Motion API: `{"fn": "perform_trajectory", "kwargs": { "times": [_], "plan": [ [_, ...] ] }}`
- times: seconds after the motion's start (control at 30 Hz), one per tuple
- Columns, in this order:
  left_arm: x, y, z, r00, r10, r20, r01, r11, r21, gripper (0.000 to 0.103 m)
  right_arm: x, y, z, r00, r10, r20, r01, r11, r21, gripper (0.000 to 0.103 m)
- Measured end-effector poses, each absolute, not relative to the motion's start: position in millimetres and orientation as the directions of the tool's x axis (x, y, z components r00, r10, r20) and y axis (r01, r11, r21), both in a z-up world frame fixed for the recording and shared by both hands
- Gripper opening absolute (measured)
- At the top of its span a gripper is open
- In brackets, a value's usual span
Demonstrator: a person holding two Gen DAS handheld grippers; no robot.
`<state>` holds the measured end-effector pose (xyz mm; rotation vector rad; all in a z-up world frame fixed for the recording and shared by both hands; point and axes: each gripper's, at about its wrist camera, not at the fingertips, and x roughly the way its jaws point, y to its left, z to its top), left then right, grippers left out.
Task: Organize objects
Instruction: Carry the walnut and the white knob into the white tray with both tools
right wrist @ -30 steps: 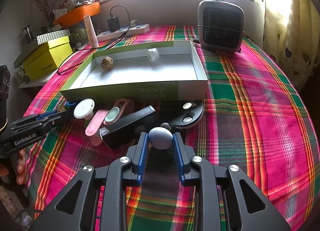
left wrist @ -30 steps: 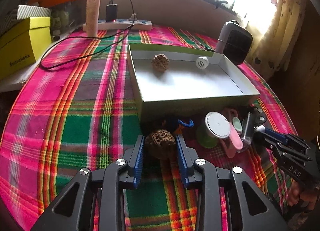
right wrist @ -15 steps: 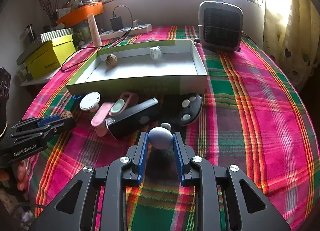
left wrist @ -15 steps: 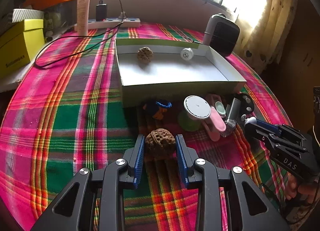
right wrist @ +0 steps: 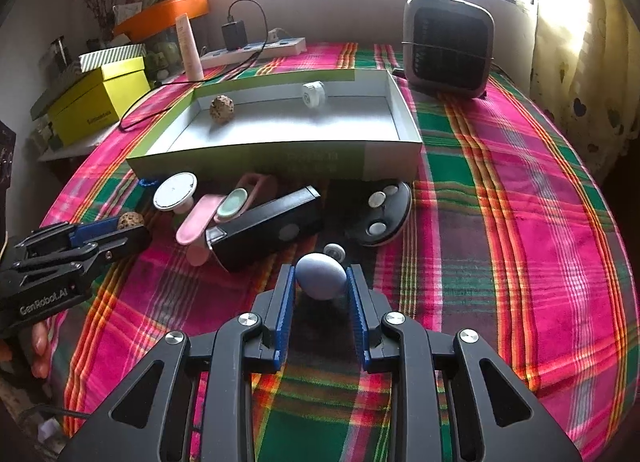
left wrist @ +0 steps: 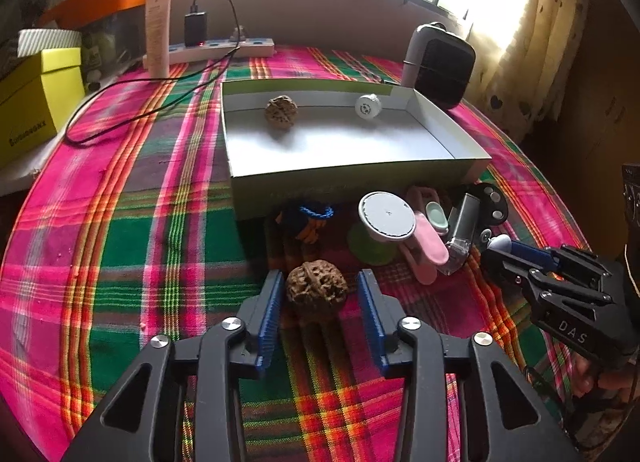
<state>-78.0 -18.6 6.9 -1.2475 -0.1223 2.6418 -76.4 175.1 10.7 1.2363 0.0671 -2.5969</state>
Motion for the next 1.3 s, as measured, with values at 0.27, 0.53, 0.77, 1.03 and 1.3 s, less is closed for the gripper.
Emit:
{"fn": "perform_trajectory", "kwargs": {
  "times": [0.27,0.53,0.77,1.03,1.3],
  "plan": [
    [-80.8,-15.9,6.2,-0.625,0.216,-0.75,-0.165,-0.976,-0.144,0.041,-81.6,173.9,10.3,-0.604,-0.196,-0.772,0.25,-0.967,0.05,0.038],
    [-83.6,-15.3,6.0,-0.631,0.181,-0.754,-0.137,-0.983,-0.121,0.031,-83.1,175.2,10.3,-0.606,-0.191,-0.772,0.243,-0.969,0.049,0.036],
    [-84.1,-18.1,5.7,-0.633,0.174,-0.755,-0.126,-0.985,-0.121,0.028,-83.2,176.3,10.6,-0.607,-0.193,-0.771,0.244,-0.969,0.051,0.027],
    [-84.4,-18.2,6.0,-0.631,0.173,-0.756,-0.125,-0.985,-0.121,0.028,-82.6,177.5,11.1,-0.609,-0.199,-0.768,0.244,-0.968,0.057,0.027],
    [-82.1,-18.2,7.7,-0.635,0.174,-0.753,-0.131,-0.984,-0.117,0.028,-79.2,178.4,15.2,-0.62,-0.211,-0.756,0.248,-0.966,0.067,0.027]
  ]
}}
